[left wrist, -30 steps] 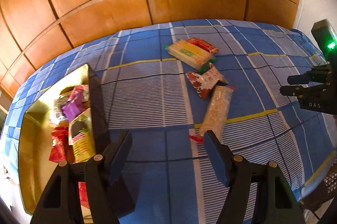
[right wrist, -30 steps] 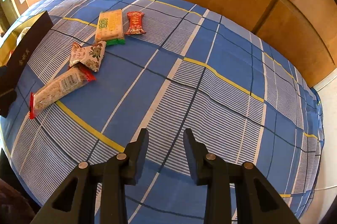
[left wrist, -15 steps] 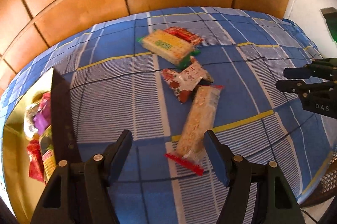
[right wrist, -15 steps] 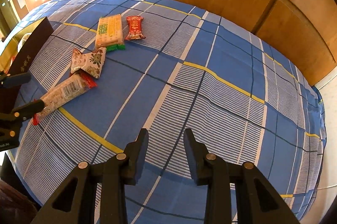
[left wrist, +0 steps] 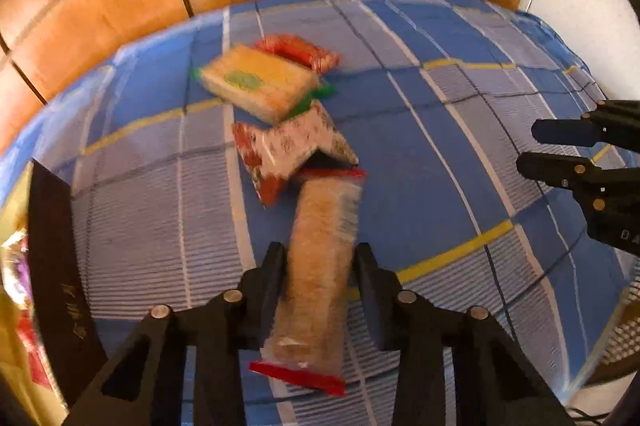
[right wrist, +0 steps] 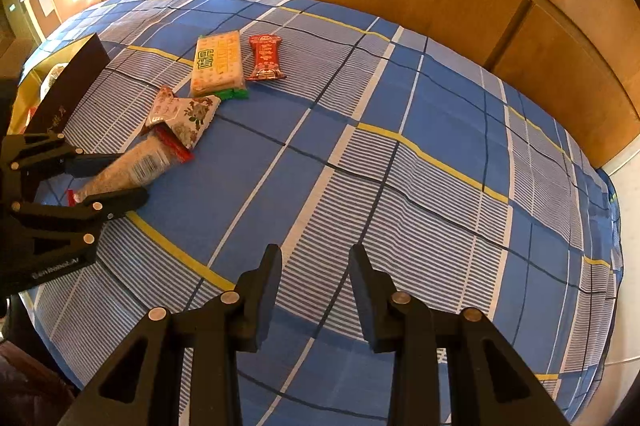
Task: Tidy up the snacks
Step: 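Grasp the oat bar in the clear wrapper with the left tool, then hold the oat bar with the left tool while the right tool grasps the white floral packet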
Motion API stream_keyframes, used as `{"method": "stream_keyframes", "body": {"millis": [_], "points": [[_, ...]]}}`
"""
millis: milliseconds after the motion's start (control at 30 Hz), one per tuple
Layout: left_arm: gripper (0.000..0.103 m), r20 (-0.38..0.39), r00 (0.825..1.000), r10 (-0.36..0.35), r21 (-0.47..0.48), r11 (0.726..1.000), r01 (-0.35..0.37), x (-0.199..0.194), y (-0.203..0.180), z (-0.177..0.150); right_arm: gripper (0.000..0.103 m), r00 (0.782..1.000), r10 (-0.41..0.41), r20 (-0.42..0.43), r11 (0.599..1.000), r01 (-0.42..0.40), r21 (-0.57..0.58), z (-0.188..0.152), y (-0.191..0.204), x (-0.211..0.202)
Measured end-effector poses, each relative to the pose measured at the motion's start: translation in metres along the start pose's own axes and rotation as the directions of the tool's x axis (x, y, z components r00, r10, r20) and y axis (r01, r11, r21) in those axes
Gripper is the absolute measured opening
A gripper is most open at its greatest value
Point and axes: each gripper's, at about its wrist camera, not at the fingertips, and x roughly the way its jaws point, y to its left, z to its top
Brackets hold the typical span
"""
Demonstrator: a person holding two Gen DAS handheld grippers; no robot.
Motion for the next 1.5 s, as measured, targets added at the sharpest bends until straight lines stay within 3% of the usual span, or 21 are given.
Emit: {"method": "stream_keyframes", "body": {"millis": [100, 300, 467, 600, 800, 967, 1100, 1200, 1300, 1500], "points": [[0.03, 0.012, 1.0, 0.005, 0.024, 1.0, -0.006, -0.006, -0.009, -0.01, 0.035, 1.0, -0.003, -0.006, 1.0, 0.003, -0.001, -0.001, 0.0, 0.002], [0.03, 0.03, 1.0, -0.007, -0.021, 1.0, 0.007, -0.024, -0.008, -0.046, 0.035, 1.0, -0.002, -0.02, 1.0, 0.002, -0.008, -0.003, 0.002, 0.006], [0.031, 0.101, 0.995, 0.019, -0.048, 0.999, -0.014, -0.034, -0.01, -0.075, 0.035, 0.999, 0.014, -0.039, 1.0, -0.015, -0.025, -0.005, 0.008, 0.011], [0.031, 0.132, 0.991, 0.037, -0.045, 0.998, -0.032, -0.033, -0.013, -0.08, 0.035, 0.998, 0.048, -0.049, 0.999, -0.049, -0.016, -0.007, 0.011, 0.014], [0.031, 0.152, 0.988, 0.011, -0.071, 0.997, 0.0, -0.034, -0.007, -0.083, 0.035, 0.991, 0.134, -0.025, 0.991, -0.134, 0.011, -0.006, 0.018, 0.014], [0.031, 0.164, 0.986, -0.001, -0.076, 0.997, 0.013, -0.035, -0.006, -0.086, 0.035, 0.971, 0.233, 0.05, 0.97, -0.236, 0.059, 0.021, 0.028, 0.004], [0.031, 0.175, 0.984, -0.014, -0.078, 0.997, 0.028, -0.035, -0.004, -0.087, 0.035, 0.939, 0.325, 0.113, 0.945, -0.328, 0.011, 0.065, 0.058, 0.002], [0.031, 0.181, 0.983, -0.02, -0.08, 0.996, 0.035, -0.035, -0.004, -0.088, 0.035, 0.931, 0.355, 0.086, 0.935, -0.352, -0.047, 0.097, 0.084, 0.016], [0.031, 0.183, 0.983, -0.031, -0.086, 0.995, 0.048, -0.036, -0.002, -0.089, 0.036, 0.937, 0.347, 0.034, 0.938, -0.346, -0.039, 0.122, 0.096, 0.04], [0.031, 0.189, 0.981, -0.052, -0.098, 0.993, 0.072, -0.036, 0.001, -0.089, 0.04, 0.921, 0.381, -0.08, 0.924, -0.379, 0.04, 0.115, 0.084, 0.068]]}}
